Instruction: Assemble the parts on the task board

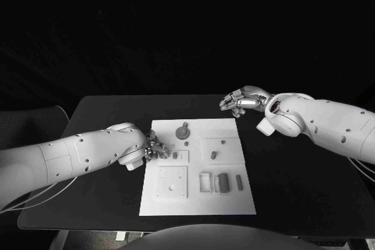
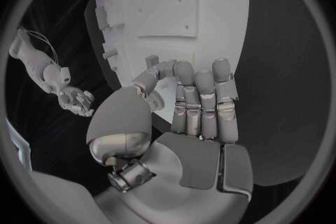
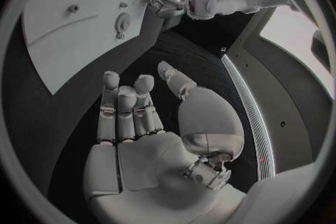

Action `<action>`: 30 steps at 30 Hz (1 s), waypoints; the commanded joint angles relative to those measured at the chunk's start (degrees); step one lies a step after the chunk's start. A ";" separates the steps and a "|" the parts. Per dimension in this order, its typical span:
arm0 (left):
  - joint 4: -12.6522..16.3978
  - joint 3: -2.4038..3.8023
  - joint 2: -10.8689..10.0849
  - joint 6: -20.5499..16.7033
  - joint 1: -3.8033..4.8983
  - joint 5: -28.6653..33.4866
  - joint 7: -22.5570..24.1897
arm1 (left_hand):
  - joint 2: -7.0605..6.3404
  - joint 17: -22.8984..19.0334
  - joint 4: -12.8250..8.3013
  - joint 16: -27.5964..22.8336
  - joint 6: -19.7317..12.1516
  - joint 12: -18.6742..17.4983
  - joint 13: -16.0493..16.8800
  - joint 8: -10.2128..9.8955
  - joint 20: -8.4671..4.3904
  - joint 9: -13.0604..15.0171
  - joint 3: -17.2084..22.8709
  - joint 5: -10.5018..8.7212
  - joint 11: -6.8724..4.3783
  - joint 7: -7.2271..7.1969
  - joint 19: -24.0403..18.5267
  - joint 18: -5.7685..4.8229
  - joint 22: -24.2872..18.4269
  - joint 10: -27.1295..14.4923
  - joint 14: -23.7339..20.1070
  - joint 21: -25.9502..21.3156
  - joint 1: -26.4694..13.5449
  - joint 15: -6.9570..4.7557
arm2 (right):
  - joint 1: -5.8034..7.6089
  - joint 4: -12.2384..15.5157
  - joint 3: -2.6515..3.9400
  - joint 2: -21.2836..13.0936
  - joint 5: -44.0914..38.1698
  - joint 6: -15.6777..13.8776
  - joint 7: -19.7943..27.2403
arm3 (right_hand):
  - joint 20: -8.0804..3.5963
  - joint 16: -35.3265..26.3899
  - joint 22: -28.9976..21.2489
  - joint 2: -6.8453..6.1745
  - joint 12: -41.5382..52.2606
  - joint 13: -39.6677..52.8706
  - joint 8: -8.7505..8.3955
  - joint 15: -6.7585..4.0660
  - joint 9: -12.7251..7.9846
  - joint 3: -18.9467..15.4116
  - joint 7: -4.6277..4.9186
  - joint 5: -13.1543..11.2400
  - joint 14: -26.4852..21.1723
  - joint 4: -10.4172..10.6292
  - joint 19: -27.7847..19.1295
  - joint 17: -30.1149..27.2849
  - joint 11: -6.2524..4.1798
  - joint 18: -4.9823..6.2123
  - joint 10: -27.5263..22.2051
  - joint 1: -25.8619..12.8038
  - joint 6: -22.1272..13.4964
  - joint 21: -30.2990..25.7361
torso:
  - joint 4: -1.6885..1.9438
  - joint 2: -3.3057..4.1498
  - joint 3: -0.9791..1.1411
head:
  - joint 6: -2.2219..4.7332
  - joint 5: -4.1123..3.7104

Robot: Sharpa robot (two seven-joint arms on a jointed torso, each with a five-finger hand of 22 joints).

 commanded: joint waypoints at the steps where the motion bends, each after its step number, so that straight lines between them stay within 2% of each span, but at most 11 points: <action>1: -0.44 -0.03 0.50 2.20 -0.04 0.56 -0.96 | 2.60 0.10 -2.61 0.44 0.46 0.30 0.10 0.29 -0.04 0.10 1.91 0.47 -0.36 -0.16 0.48 1.12 1.29 0.19 0.55 0.48 3.70 0.08 | -0.04 0.04 0.01 0.05 -0.02 0.88 0.31 | 0.12 -0.25 0.86 0.05 0.38 -0.09 -0.30 0.19 -0.08 0.05 2.26 -0.06 -0.39 0.23 0.37 -0.08 2.17 0.81 -9.71 -0.40 2.60 -0.21 | 0.00 0.02 -0.01 | -0.03 0.02; 6: -1.14 -0.02 0.65 3.65 0.15 0.39 -1.57 | 2.49 0.14 -2.81 0.53 0.55 0.35 0.12 0.32 -0.07 0.12 1.99 0.50 -0.41 -0.20 0.58 1.14 1.30 0.30 0.65 0.64 4.05 0.06 | -0.04 0.06 0.01 0.04 -0.02 0.91 0.28 | 0.12 -0.25 0.86 0.05 0.38 -0.09 -0.30 0.19 -0.08 0.05 2.26 -0.06 -0.39 0.23 0.37 -0.08 2.17 0.81 -9.71 -0.40 2.60 -0.21 | -0.01 0.03 -0.02 | -0.08 0.01; 12: -1.59 -0.01 0.85 5.12 0.98 -0.32 -2.19 | 2.46 0.15 -2.90 0.56 0.57 0.36 0.12 0.32 -0.08 0.12 2.03 0.51 -0.43 -0.22 0.64 1.15 1.31 0.34 0.70 0.75 4.25 0.05 | -0.04 0.06 0.01 0.03 -0.02 0.94 0.24 | 0.12 -0.25 0.86 0.05 0.39 -0.10 -0.30 0.20 -0.08 0.05 2.26 -0.06 -0.39 0.22 0.37 -0.08 2.17 0.81 -9.71 -0.40 2.60 -0.21 | 0.00 0.00 0.01 | -0.01 0.05; 17: -2.12 -0.01 1.52 8.49 1.92 -0.94 -2.92 | 2.38 0.18 -3.05 0.65 0.65 0.40 0.12 0.33 -0.10 0.13 2.07 0.62 -0.48 -0.25 0.73 1.18 1.34 0.45 0.80 0.95 4.57 0.02 | -0.04 0.02 0.01 0.14 -0.02 0.97 0.25 | 0.12 -0.25 0.86 0.05 0.39 -0.11 -0.30 0.20 -0.08 0.05 2.26 -0.06 -0.39 0.22 0.37 -0.08 2.17 0.81 -9.71 -0.41 2.60 -0.21 | -0.01 0.00 0.00 | -0.07 0.02; 20: -2.04 -0.01 2.03 11.09 2.38 -3.31 -3.51 | 2.28 0.19 -3.14 0.70 0.66 0.42 0.13 0.32 -0.12 0.13 2.10 0.77 -0.50 -0.26 0.74 1.18 1.34 0.48 0.84 1.06 4.78 0.00 | -0.04 -0.02 0.01 0.20 -0.02 0.99 0.27 | 0.12 -0.25 0.87 0.04 0.39 -0.11 -0.31 0.20 -0.08 0.05 2.26 -0.06 -0.39 0.22 0.37 -0.08 2.17 0.81 -9.71 -0.41 2.60 -0.21 | -0.02 0.02 -0.02 | -0.03 0.02; 30: -1.82 -0.03 2.99 12.24 2.53 -5.33 -3.90 | 2.23 0.21 -3.10 0.79 0.73 0.49 0.14 0.34 -0.13 0.14 2.06 1.03 -0.52 -0.28 0.82 1.19 1.36 0.59 0.94 1.26 4.92 -0.03 | -0.04 0.00 0.01 0.23 -0.02 1.04 0.27 | 0.12 -0.24 0.87 0.04 0.40 -0.12 -0.31 0.20 -0.08 0.05 2.26 -0.06 -0.39 0.23 0.37 -0.09 2.17 0.81 -9.71 -0.42 2.60 -0.21 | 0.03 0.01 -0.02 | -0.14 -0.07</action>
